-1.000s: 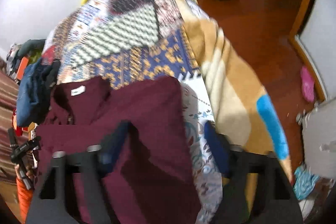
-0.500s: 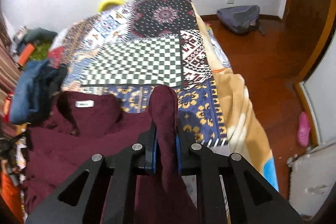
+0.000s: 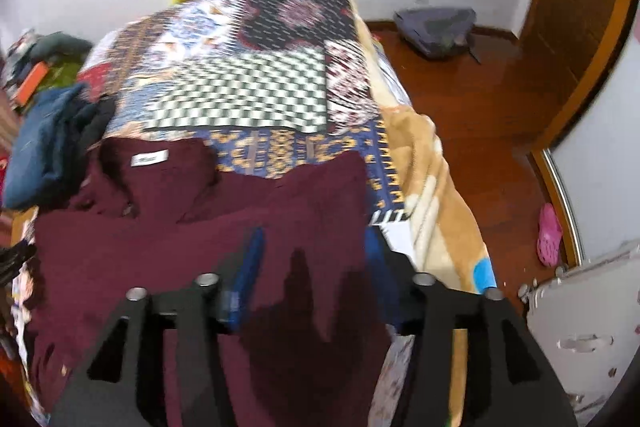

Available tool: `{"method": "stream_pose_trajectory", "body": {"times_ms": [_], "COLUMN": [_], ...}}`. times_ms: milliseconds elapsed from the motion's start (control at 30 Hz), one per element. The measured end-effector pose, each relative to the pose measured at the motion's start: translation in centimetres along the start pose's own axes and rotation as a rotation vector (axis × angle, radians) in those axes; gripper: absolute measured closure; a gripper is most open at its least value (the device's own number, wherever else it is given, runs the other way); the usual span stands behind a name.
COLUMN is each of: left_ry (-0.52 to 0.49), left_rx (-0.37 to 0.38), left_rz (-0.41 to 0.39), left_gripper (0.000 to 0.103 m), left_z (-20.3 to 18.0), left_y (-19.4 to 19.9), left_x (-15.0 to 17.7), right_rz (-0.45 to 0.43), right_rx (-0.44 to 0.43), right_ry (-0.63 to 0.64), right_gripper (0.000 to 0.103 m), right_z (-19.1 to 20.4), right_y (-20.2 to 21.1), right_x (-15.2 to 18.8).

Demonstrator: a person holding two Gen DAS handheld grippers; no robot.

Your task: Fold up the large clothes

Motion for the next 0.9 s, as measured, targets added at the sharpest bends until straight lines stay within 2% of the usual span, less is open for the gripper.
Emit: {"method": "stream_pose_trajectory", "body": {"times_ms": [100,200,333,400,500,533,700,900], "left_ry": [-0.024,-0.081,-0.174,-0.206,-0.222,-0.219,-0.197,-0.16], "left_rx": [0.096,0.157,0.181,0.151,0.105,0.096,0.095,0.041], "left_rz": [-0.009,0.017,0.078,0.093,0.047,0.035,0.025,0.012], "left_gripper": [0.043,0.039,0.038,0.038,0.036,0.032,0.025,0.023], "left_z": [-3.0,-6.1,-10.3,-11.0,-10.7,-10.3,-9.0,-4.8], "left_y": [2.1,3.2,2.9,2.7,3.3,3.7,5.6,7.5], "left_x": [0.9,2.4,6.2,8.1,9.4,9.4,10.5,11.2], "right_rz": [-0.008,0.033,0.089,0.096,0.024,0.021,0.044,0.011], "right_rx": [-0.016,-0.012,0.027,0.074,0.118,0.119,0.042,0.02], "right_ry": [0.057,0.112,0.181,0.215,0.2,0.18,0.055,-0.033], "right_gripper": [0.043,0.043,0.043,0.038,0.021,0.019,0.018,0.018], "right_z": [1.9,3.4,3.9,3.6,2.7,2.3,0.5,-0.3], "right_y": [1.3,1.2,1.1,1.1,2.5,3.1,4.6,6.9], "right_x": [1.7,4.0,8.0,9.8,11.1,11.7,13.4,14.6]}}
Point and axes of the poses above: each gripper's, at about its wrist camera, not at the fingertips, and y roughly against the way its jaws point, z to its left, x to its underside, the point moved 9 cm from there along -y, roughly the way its jaws point, and after that the axes turned 2 degrees about -x, right-handed, at the moved point
